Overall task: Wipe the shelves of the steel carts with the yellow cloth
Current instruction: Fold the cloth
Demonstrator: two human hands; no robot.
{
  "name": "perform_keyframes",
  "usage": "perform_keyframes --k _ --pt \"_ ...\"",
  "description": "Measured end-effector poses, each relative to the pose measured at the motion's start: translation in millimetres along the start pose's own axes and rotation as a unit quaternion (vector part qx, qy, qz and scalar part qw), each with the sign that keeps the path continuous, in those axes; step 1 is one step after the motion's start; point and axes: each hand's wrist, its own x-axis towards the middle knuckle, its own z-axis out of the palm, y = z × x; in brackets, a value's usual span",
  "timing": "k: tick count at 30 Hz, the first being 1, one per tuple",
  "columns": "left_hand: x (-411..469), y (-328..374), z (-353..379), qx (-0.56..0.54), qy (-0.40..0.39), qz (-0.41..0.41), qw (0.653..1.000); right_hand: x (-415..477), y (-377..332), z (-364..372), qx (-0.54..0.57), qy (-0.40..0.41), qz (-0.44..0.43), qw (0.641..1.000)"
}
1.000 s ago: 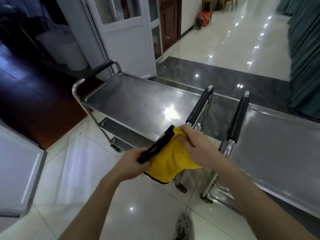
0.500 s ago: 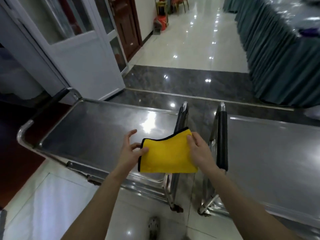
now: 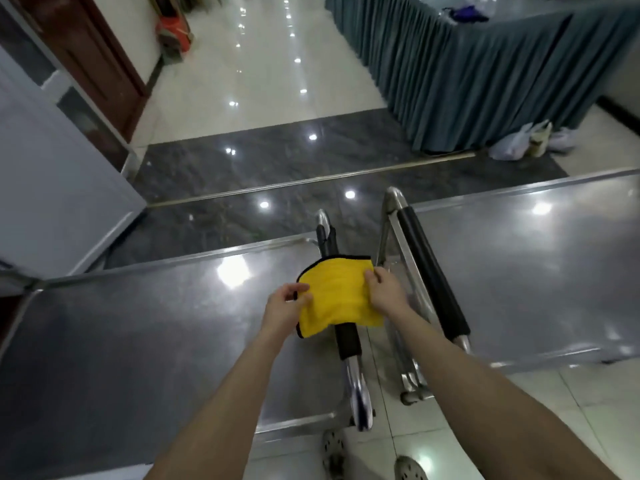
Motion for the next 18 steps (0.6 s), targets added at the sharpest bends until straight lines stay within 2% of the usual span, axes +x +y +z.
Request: perform_keyframes --k 2,4,6,8,12,15,18 --pt "6 -12 8 0.027 -0.042 -0.028 0.998 3 11 10 0.005 -0.001 0.048 0.999" --pt "4 -21 10 0.071 -0.022 -0.001 0.997 -4 20 14 0.031 0.036 0.061 0.997" --pt "-1 -22 8 0.084 0.024 0.030 0.996 -27 34 12 0.044 0.101 0.034 0.993" --pt "-4 -13 9 0.086 0.010 0.030 0.996 -65 52 13 0.041 0.118 -0.019 0.992" --pt "-15 11 29 0.108 -0.073 0.012 0.991 -121 86 29 -0.036 0.012 -0.120 0.992" --pt "-16 17 38 0.124 -0.058 0.029 0.990 -130 89 40 -0.054 -0.057 -0.137 0.987" --pt "-13 20 41 0.135 -0.044 0.034 0.989 -126 86 51 -0.031 -0.079 -0.114 0.990"
